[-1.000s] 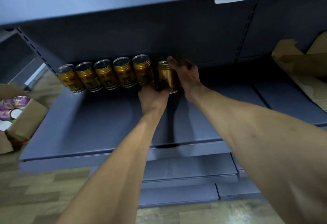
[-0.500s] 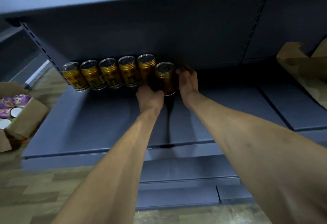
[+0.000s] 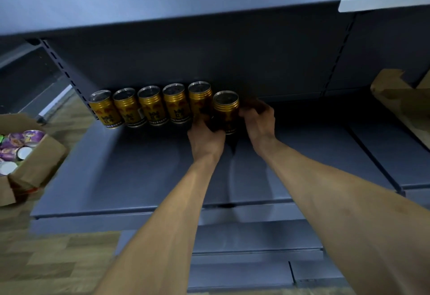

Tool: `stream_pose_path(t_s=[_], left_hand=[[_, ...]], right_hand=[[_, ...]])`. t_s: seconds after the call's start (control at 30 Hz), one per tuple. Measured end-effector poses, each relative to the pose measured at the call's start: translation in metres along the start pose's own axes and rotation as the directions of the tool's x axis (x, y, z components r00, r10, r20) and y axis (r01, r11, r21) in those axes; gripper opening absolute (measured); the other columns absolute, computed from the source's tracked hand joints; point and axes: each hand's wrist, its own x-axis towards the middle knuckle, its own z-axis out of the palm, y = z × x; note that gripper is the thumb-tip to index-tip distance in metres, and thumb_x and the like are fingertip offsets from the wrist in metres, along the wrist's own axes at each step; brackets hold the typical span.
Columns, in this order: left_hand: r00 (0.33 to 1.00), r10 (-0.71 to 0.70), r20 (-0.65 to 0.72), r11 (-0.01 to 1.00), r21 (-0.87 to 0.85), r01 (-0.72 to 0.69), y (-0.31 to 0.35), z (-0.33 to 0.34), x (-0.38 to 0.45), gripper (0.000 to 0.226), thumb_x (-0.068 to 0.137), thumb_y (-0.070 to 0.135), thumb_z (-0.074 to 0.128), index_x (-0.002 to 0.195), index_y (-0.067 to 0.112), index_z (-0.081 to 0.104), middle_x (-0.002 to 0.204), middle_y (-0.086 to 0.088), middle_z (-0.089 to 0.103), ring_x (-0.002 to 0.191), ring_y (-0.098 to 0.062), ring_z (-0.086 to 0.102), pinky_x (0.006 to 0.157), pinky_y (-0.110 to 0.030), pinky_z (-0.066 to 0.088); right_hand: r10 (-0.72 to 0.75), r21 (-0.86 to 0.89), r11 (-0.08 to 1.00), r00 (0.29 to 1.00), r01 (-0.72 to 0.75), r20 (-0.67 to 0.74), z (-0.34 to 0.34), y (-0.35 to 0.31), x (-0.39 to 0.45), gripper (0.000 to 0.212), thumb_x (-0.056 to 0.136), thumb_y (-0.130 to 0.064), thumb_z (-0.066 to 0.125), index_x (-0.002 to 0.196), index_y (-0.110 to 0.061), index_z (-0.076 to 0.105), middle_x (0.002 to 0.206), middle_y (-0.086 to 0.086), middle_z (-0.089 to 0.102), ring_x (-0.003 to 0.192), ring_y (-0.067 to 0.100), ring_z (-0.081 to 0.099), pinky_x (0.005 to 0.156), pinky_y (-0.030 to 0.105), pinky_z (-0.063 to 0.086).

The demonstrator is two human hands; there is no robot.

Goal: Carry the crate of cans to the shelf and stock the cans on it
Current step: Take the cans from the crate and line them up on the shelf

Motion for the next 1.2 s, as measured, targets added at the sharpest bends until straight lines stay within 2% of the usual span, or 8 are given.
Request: stream_pose_path(t_s=[0.1,0.27,0.37,0.6,0.87,1.0,1.1,1.2], left_hand=[[0.999,-0.011,0.03,1.0,0.014,0.011,0.003,0.007,0.008,0.032,0.082,0.017,0.075,0.112,0.014,0.064,0.117,-0.003,0.067,0.111,-0.018,0.061,0.084,-0.019,0.041],[0.997,-0.07,-0.023,0.997,0.043,0.071,0.015,0.02,0.016,0.019,0.087,0.01,0.065,0.106,0.009,0.069,0.112,-0.01,0.069,0.108,-0.024,0.063,0.087,-0.026,0.047],[0.991,-0.103,-0.083,0.991,0.077,0.11,0.021,0.024,0.019,0.018,0.089,0.008,0.06,0.104,0.006,0.068,0.111,-0.012,0.068,0.108,-0.026,0.063,0.087,-0.027,0.047],[0.958,-0.203,-0.204,0.957,0.163,0.238,0.008,0.003,0.029,0.017,0.088,0.017,0.064,0.102,0.013,0.072,0.109,-0.01,0.069,0.107,-0.028,0.064,0.077,-0.029,0.045],[0.966,-0.108,-0.235,0.91,0.368,0.191,-0.019,-0.036,0.032,0.023,0.091,0.031,0.06,0.112,0.023,0.063,0.116,-0.007,0.065,0.112,-0.031,0.059,0.079,-0.035,0.043],[0.975,-0.046,-0.216,0.904,0.406,0.133,-0.034,-0.038,0.031,0.05,0.086,0.036,0.058,0.134,0.024,0.048,0.135,-0.012,0.054,0.123,-0.036,0.051,0.099,-0.05,0.043],[0.983,-0.046,-0.177,0.903,0.414,0.117,-0.035,-0.039,0.015,0.084,0.086,0.038,0.062,0.155,0.024,0.016,0.156,-0.019,0.026,0.138,-0.038,0.033,0.109,-0.051,0.033],[0.991,-0.005,-0.136,0.915,0.4,0.06,-0.038,-0.046,-0.009,0.086,0.087,0.04,0.059,0.157,0.023,0.01,0.157,-0.022,0.021,0.139,-0.04,0.031,0.11,-0.05,0.031]], right_hand=[[-0.1,-0.227,0.968,0.993,0.111,0.06,0.0,0.003,0.006,0.022,0.078,-0.006,0.061,0.092,-0.016,0.073,0.092,-0.002,0.073,0.092,0.016,0.067,0.087,0.038,0.056],[-0.248,-0.546,0.808,0.968,0.221,0.026,0.005,0.004,0.013,0.018,0.089,-0.012,0.057,0.105,-0.014,0.066,0.106,0.006,0.071,0.1,0.024,0.067,0.084,0.033,0.051],[-0.296,-0.528,0.806,0.954,0.27,0.036,0.01,0.008,0.013,0.014,0.09,-0.018,0.059,0.102,-0.013,0.065,0.101,0.008,0.072,0.096,0.026,0.068,0.083,0.036,0.052],[-0.249,-0.542,0.794,0.961,0.275,0.123,0.023,0.009,0.032,0.021,0.095,-0.024,0.059,0.115,-0.02,0.064,0.115,0.002,0.07,0.108,0.021,0.064,0.083,0.023,0.042],[-0.148,-0.521,0.837,0.986,0.166,0.077,0.039,0.006,0.04,0.038,0.094,-0.026,0.058,0.132,-0.024,0.055,0.128,0.005,0.065,0.12,0.029,0.059,0.092,0.031,0.044],[-0.189,-0.486,0.851,0.98,0.198,0.068,0.035,0.005,0.027,0.068,0.079,-0.026,0.069,0.142,-0.023,0.046,0.135,0.005,0.061,0.126,0.029,0.055,0.103,0.037,0.045],[-0.244,-0.537,0.811,0.969,0.231,0.047,0.029,0.011,0.006,0.057,0.078,-0.014,0.057,0.135,-0.013,0.053,0.13,0.007,0.063,0.124,0.032,0.055,0.103,0.038,0.045],[-0.303,-0.51,0.815,0.953,0.274,0.028,0.017,0.011,-0.025,0.045,0.08,-0.002,0.055,0.124,-0.009,0.061,0.124,0.009,0.065,0.119,0.032,0.057,0.098,0.031,0.043]])
